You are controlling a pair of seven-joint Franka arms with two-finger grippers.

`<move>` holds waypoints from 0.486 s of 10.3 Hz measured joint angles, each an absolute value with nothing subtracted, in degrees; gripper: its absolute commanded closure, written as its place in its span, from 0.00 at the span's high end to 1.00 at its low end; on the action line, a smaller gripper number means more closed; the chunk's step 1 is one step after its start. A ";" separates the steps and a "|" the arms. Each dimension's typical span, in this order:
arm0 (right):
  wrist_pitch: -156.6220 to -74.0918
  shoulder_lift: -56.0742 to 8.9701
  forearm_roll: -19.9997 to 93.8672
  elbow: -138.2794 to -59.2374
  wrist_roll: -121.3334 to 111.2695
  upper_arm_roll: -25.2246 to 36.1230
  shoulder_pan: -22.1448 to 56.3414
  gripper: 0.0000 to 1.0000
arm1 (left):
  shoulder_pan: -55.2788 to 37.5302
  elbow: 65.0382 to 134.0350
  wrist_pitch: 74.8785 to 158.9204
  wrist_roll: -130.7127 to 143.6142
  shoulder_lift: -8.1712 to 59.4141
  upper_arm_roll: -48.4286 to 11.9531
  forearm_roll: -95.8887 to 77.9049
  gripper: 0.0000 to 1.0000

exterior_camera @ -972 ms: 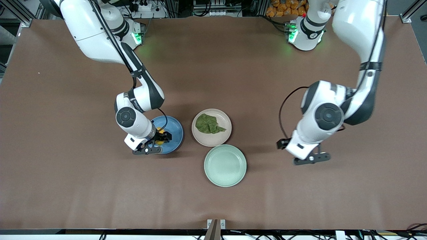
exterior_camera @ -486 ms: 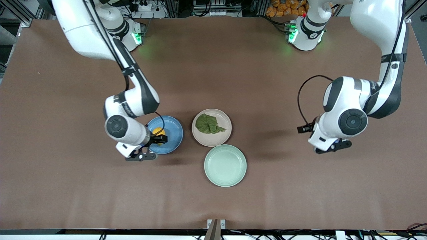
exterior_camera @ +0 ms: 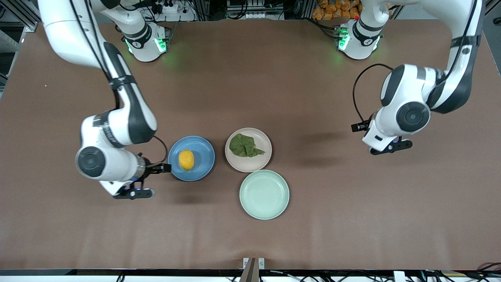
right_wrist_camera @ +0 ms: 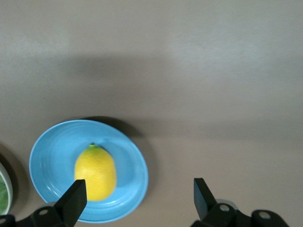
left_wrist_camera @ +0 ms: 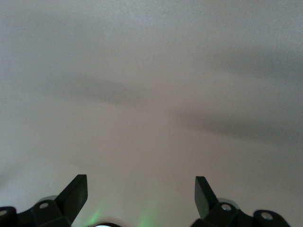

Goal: Place lemon and lettuce in plates

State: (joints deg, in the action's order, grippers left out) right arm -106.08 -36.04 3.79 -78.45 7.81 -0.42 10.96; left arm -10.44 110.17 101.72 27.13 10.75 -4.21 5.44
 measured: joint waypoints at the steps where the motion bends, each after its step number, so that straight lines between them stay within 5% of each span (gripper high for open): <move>1: -105.24 -35.22 3.78 -77.82 5.35 -0.34 9.14 1.00 | -10.42 110.46 101.83 27.13 8.46 -4.23 5.21 1.00; 5: -101.15 -31.31 3.77 -77.46 -3.72 -0.26 1.76 1.00 | -9.81 107.99 105.39 27.13 1.43 -4.24 4.13 1.00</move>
